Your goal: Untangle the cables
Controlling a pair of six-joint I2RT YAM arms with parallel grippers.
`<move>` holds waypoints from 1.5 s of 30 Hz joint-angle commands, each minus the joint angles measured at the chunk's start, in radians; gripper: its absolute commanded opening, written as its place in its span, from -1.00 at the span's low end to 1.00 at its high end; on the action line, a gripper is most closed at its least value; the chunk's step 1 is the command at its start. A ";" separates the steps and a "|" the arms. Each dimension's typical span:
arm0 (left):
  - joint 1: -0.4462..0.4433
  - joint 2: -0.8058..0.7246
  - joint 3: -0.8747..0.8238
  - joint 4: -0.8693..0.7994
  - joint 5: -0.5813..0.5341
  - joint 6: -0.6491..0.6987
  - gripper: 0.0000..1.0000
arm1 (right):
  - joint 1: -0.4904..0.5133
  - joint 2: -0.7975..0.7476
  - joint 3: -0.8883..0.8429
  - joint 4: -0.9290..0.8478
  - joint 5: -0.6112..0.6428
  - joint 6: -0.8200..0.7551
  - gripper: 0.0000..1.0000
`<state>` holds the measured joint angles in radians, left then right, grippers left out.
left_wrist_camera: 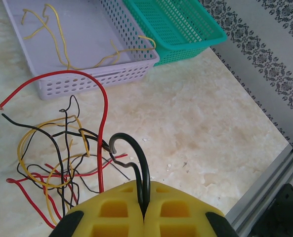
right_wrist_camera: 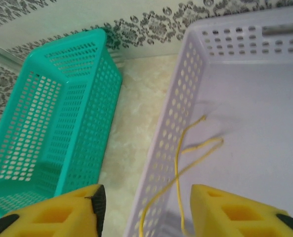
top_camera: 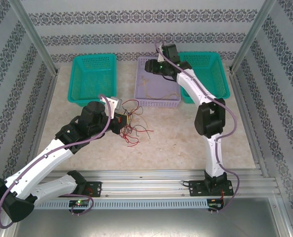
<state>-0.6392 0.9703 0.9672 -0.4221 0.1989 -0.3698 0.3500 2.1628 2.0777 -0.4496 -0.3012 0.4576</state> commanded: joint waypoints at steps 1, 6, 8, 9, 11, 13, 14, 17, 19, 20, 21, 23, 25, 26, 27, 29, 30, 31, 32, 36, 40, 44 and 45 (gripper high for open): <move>0.014 -0.022 -0.006 0.055 -0.008 0.000 -1.00 | 0.021 -0.280 -0.170 0.161 -0.052 0.043 0.06; 0.015 -0.030 -0.024 0.082 -0.021 -0.067 -1.00 | 0.077 -0.599 -0.601 0.370 -0.134 0.077 0.27; 0.015 -0.031 -0.033 0.092 -0.031 -0.099 -1.00 | 0.109 -0.705 -0.761 0.441 -0.168 0.082 0.30; 0.016 -0.029 -0.040 0.106 -0.030 -0.112 -1.00 | 0.133 -0.761 -0.838 0.462 -0.166 0.072 0.31; 0.015 -0.026 -0.054 0.134 -0.024 -0.136 -1.00 | 0.188 -0.857 -0.976 0.508 -0.144 0.056 0.33; 0.014 -0.025 -0.069 0.178 -0.005 -0.164 -1.00 | 0.252 -0.948 -1.116 0.577 -0.103 0.050 0.34; 0.016 -0.025 -0.075 0.199 0.005 -0.177 -1.00 | 0.283 -0.979 -1.166 0.601 -0.079 0.043 0.34; 0.016 -0.018 -0.094 0.260 0.040 -0.217 -1.00 | 0.376 -1.054 -1.303 0.693 -0.019 0.040 0.35; 0.015 -0.015 -0.107 0.290 0.052 -0.237 -1.00 | 0.415 -1.074 -1.371 0.757 0.022 0.057 0.35; 0.015 -0.016 -0.115 0.302 0.059 -0.244 -1.00 | 0.424 -1.073 -1.391 0.780 0.031 0.064 0.35; 0.015 -0.014 -0.121 0.316 0.067 -0.253 -1.00 | 0.432 -1.064 -1.403 0.796 0.037 0.074 0.35; 0.016 -0.011 -0.130 0.339 0.088 -0.269 -1.00 | 0.445 -1.022 -1.408 0.827 0.037 0.092 0.32; 0.015 -0.005 -0.137 0.361 0.109 -0.285 -1.00 | 0.462 -0.970 -1.399 0.862 0.036 0.105 0.30; 0.014 -0.002 -0.142 0.373 0.119 -0.291 -1.00 | 0.472 -0.942 -1.388 0.874 0.037 0.107 0.29; 0.014 -0.002 -0.145 0.378 0.123 -0.294 -1.00 | 0.481 -0.921 -1.376 0.877 0.036 0.108 0.28; 0.015 -0.002 -0.154 0.382 0.121 -0.298 -1.00 | 0.499 -0.881 -1.351 0.890 0.036 0.106 0.24; 0.014 -0.004 -0.158 0.384 0.122 -0.299 -1.00 | 0.508 -0.870 -1.343 0.891 0.047 0.103 0.23; 0.015 -0.006 -0.161 0.387 0.123 -0.303 -1.00 | 0.515 -0.858 -1.334 0.889 0.058 0.097 0.22; 0.014 -0.007 -0.164 0.394 0.130 -0.307 -1.00 | 0.517 -0.847 -1.326 0.881 0.065 0.093 0.21; 0.013 -0.013 -0.168 0.405 0.151 -0.308 -1.00 | 0.517 -0.843 -1.332 0.884 0.113 0.093 0.16; 0.013 -0.017 -0.176 0.412 0.160 -0.308 -1.00 | 0.517 -0.839 -1.326 0.878 0.144 0.085 0.10; 0.013 -0.031 -0.169 0.404 0.154 -0.305 -1.00 | 0.517 -0.827 -1.332 0.877 0.159 0.084 0.04; 0.012 -0.034 -0.164 0.402 0.153 -0.305 -1.00 | 0.517 -0.821 -1.334 0.880 0.163 0.087 0.03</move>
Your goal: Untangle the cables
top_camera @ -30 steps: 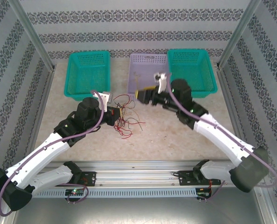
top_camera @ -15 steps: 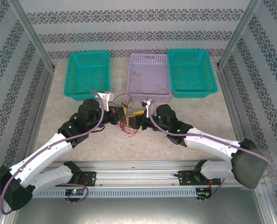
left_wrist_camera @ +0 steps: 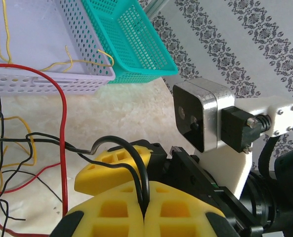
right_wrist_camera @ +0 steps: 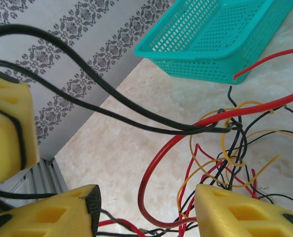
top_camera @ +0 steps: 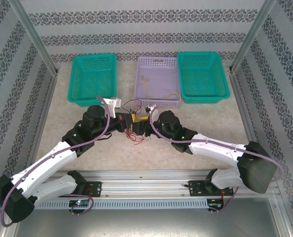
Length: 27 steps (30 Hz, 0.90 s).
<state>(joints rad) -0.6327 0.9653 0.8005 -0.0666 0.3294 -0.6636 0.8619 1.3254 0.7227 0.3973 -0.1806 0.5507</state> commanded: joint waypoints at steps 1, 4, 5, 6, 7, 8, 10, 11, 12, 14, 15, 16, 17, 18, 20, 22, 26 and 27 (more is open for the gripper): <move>0.006 -0.033 0.007 0.044 0.022 -0.010 -1.00 | 0.005 0.024 0.020 0.038 0.043 -0.003 0.01; 0.007 -0.030 0.010 0.050 0.023 -0.017 -1.00 | 0.006 0.047 0.029 0.048 0.030 0.011 -0.04; 0.006 -0.029 0.010 0.055 0.024 -0.019 -1.00 | 0.008 0.054 0.030 0.050 0.030 0.011 -0.05; 0.007 -0.029 0.007 0.059 0.025 -0.024 -1.00 | 0.009 0.060 0.032 0.053 0.035 0.012 -0.05; 0.007 -0.031 0.005 0.065 0.027 -0.027 -1.00 | 0.010 0.064 0.032 0.056 0.044 0.016 -0.07; 0.007 -0.030 0.006 0.068 0.027 -0.031 -1.00 | 0.011 0.068 0.031 0.061 0.052 0.018 -0.11; 0.006 -0.032 0.007 0.067 0.028 -0.033 -1.00 | 0.011 0.068 0.030 0.064 0.063 0.020 -0.25; 0.007 -0.035 0.009 0.062 0.025 -0.026 -1.00 | 0.011 0.064 0.026 0.062 0.076 0.017 -0.40; 0.006 -0.042 0.015 0.047 0.014 -0.016 -1.00 | 0.011 0.053 0.017 0.061 0.099 0.018 -0.55; 0.006 -0.060 0.026 0.008 -0.012 0.012 -1.00 | 0.009 0.024 -0.002 0.038 0.146 0.006 -0.79; 0.006 -0.071 0.031 -0.010 -0.027 0.029 -1.00 | 0.007 0.003 -0.014 0.024 0.171 -0.003 -0.88; 0.007 -0.081 0.035 -0.032 -0.042 0.046 -1.00 | 0.002 -0.015 -0.028 0.011 0.190 -0.011 -0.97; 0.007 -0.090 0.045 -0.059 -0.059 0.067 -1.00 | -0.009 -0.037 -0.045 -0.006 0.211 -0.011 -1.00; 0.006 -0.099 0.057 -0.090 -0.083 0.089 -1.00 | -0.030 -0.059 -0.060 -0.026 0.216 -0.006 -1.00; 0.008 -0.111 0.075 -0.141 -0.124 0.124 -1.00 | -0.081 -0.105 -0.095 -0.051 0.207 0.005 -1.00; 0.008 -0.115 0.100 -0.189 -0.161 0.154 -1.00 | -0.138 -0.156 -0.137 -0.068 0.210 0.020 -1.00; 0.010 -0.111 0.149 -0.274 -0.228 0.203 -1.00 | -0.272 -0.250 -0.205 -0.109 0.161 0.059 -1.00; 0.010 -0.106 0.163 -0.297 -0.247 0.215 -1.00 | -0.303 -0.278 -0.218 -0.118 0.146 0.068 -1.00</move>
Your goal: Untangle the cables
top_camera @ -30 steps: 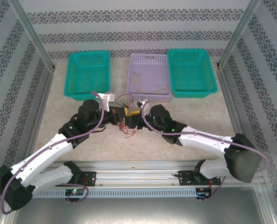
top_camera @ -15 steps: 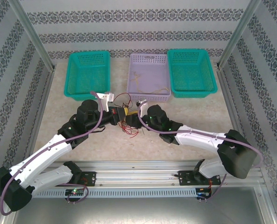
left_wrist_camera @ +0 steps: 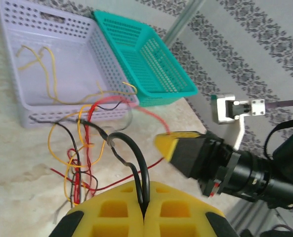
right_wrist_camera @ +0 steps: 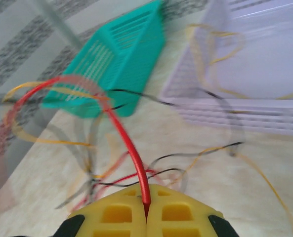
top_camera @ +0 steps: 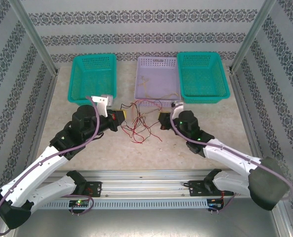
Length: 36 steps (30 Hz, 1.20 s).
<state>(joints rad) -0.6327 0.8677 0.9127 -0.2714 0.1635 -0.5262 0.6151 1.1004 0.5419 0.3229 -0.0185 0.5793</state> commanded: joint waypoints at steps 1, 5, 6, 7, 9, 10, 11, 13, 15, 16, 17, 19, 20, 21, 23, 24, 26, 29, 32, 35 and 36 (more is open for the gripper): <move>0.010 -0.002 0.063 -0.113 -0.098 0.087 -1.00 | -0.081 -0.077 -0.049 -0.052 -0.030 0.044 -1.00; 0.019 0.025 0.103 -0.172 -0.141 0.114 -1.00 | -0.172 -0.180 -0.071 -0.126 -0.045 0.044 -1.00; 0.021 0.031 0.109 -0.180 -0.149 0.116 -1.00 | -0.197 -0.204 -0.073 -0.155 -0.041 0.048 -1.00; 0.023 0.037 0.116 -0.190 -0.155 0.118 -1.00 | -0.220 -0.224 -0.074 -0.181 -0.038 0.054 -1.00; 0.026 0.055 0.135 -0.210 -0.163 0.127 -1.00 | -0.280 -0.269 -0.072 -0.229 -0.060 0.067 -1.00; 0.028 0.062 0.144 -0.217 -0.163 0.132 -1.00 | -0.302 -0.289 -0.071 -0.246 -0.069 0.073 -1.00; 0.029 0.068 0.154 -0.220 -0.161 0.138 -1.00 | -0.326 -0.312 -0.069 -0.254 -0.090 0.076 -1.00; 0.029 0.078 0.169 -0.222 -0.156 0.146 -1.00 | -0.354 -0.348 -0.044 -0.284 -0.115 0.073 -1.00; 0.031 0.097 0.189 -0.228 -0.141 0.158 -1.00 | -0.364 -0.371 0.010 -0.337 -0.131 0.052 -1.00; 0.031 0.108 0.199 -0.233 -0.135 0.163 -1.00 | -0.365 -0.378 0.040 -0.362 -0.132 0.041 -1.00; 0.031 0.115 0.208 -0.233 -0.125 0.171 -1.00 | -0.367 -0.384 0.075 -0.389 -0.130 0.029 -1.00; 0.031 0.114 0.205 -0.211 -0.102 0.183 -1.00 | -0.367 -0.392 0.139 -0.431 -0.117 0.004 -1.00; 0.031 0.105 0.193 -0.190 -0.090 0.190 -1.00 | -0.367 -0.392 0.177 -0.455 -0.104 -0.009 -1.00; 0.031 0.093 0.176 -0.163 -0.081 0.191 -1.00 | -0.367 -0.387 0.210 -0.472 -0.096 -0.025 -1.00; 0.031 0.073 0.141 -0.123 -0.067 0.186 -1.00 | -0.368 -0.370 0.281 -0.498 -0.085 -0.051 -1.00; 0.031 0.063 0.124 -0.106 -0.052 0.186 -1.00 | -0.368 -0.358 0.314 -0.510 -0.079 -0.059 -1.00; 0.031 0.047 0.100 -0.085 -0.033 0.183 -1.00 | -0.369 -0.326 0.370 -0.521 -0.073 -0.079 -1.00; 0.031 0.018 0.063 -0.052 -0.017 0.180 -1.00 | -0.374 -0.260 0.464 -0.540 -0.052 -0.119 -1.00; 0.031 0.009 0.049 -0.037 0.007 0.181 -1.00 | -0.394 -0.179 0.566 -0.575 -0.036 -0.158 -1.00; 0.031 0.010 0.049 -0.043 0.005 0.186 -1.00 | -0.433 -0.107 0.649 -0.581 -0.037 -0.176 -1.00; 0.031 0.010 0.049 -0.042 0.007 0.186 -1.00 | -0.455 -0.082 0.678 -0.586 -0.034 -0.179 -1.00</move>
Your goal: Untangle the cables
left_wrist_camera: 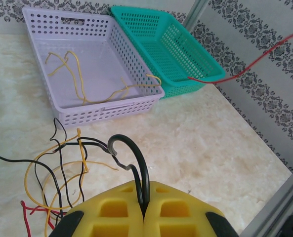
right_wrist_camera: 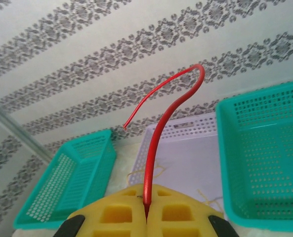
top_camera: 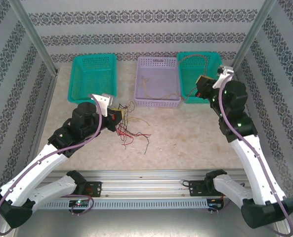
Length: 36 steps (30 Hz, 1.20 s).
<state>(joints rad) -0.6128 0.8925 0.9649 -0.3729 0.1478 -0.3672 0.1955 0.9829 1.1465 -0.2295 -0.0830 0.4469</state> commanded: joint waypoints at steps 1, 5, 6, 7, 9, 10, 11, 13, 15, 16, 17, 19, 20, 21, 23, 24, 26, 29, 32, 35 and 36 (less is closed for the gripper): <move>0.012 -0.014 -0.004 0.061 0.030 0.029 -1.00 | -0.058 0.062 0.096 -0.031 0.022 -0.044 -1.00; 0.012 -0.006 -0.005 0.073 0.060 0.022 -1.00 | -0.149 0.191 0.200 -0.037 0.007 -0.032 -1.00; 0.012 -0.004 -0.006 0.073 0.066 0.021 -1.00 | -0.163 0.227 0.222 -0.041 0.012 -0.038 -1.00; 0.012 -0.004 -0.008 0.075 0.069 0.021 -1.00 | -0.176 0.260 0.238 -0.041 0.012 -0.040 -1.00; 0.012 -0.004 -0.011 0.079 0.078 0.022 -1.00 | -0.204 0.330 0.262 -0.037 0.007 -0.037 -1.00; 0.012 -0.005 -0.012 0.081 0.083 0.023 -1.00 | -0.215 0.360 0.272 -0.033 0.003 -0.035 -1.00; 0.012 -0.005 -0.015 0.085 0.086 0.021 -1.00 | -0.225 0.400 0.287 -0.033 0.003 -0.035 -1.00; 0.012 -0.002 -0.017 0.091 0.094 0.017 -1.00 | -0.240 0.475 0.323 -0.036 -0.010 -0.035 -1.00; 0.012 0.006 -0.017 0.094 0.103 0.014 -1.00 | -0.243 0.550 0.354 -0.033 -0.010 -0.047 -1.00; 0.012 0.010 -0.017 0.094 0.107 0.014 -1.00 | -0.243 0.581 0.368 -0.031 -0.008 -0.055 -1.00; 0.012 0.013 -0.017 0.096 0.110 0.013 -1.00 | -0.243 0.617 0.383 -0.030 -0.007 -0.067 -1.00; 0.012 0.018 -0.017 0.098 0.116 0.011 -1.00 | -0.243 0.680 0.411 -0.035 0.016 -0.082 -1.00; 0.012 0.020 -0.019 0.098 0.117 0.011 -1.00 | -0.244 0.709 0.420 -0.032 0.027 -0.086 -1.00; 0.012 0.022 -0.020 0.100 0.119 0.012 -1.00 | -0.247 0.736 0.428 -0.020 0.026 -0.091 -1.00; 0.012 0.028 -0.018 0.100 0.122 0.011 -1.00 | -0.247 0.791 0.465 -0.034 0.022 -0.105 -1.00; 0.012 0.032 -0.017 0.101 0.123 0.011 -1.00 | -0.247 0.817 0.487 -0.047 0.015 -0.111 -1.00; 0.013 0.036 -0.016 0.101 0.126 0.011 -1.00 | -0.245 0.851 0.496 -0.050 0.005 -0.111 -1.00; 0.013 0.039 -0.017 0.107 0.126 0.011 -1.00 | -0.243 0.897 0.488 -0.069 0.029 -0.106 -1.00; 0.013 0.043 -0.020 0.109 0.130 0.008 -1.00 | -0.243 0.952 0.505 -0.113 0.056 -0.109 -0.82; 0.013 0.051 -0.017 0.108 0.133 0.008 -1.00 | -0.243 0.980 0.521 -0.146 0.073 -0.106 -0.69; 0.013 0.052 -0.015 0.109 0.136 0.008 -1.00 | -0.243 0.981 0.521 -0.145 0.069 -0.106 -0.63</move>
<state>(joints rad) -0.6128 0.9417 0.9535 -0.3195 0.2626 -0.3660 -0.0441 1.9491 1.6333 -0.3309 -0.0475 0.3538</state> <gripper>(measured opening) 0.042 0.165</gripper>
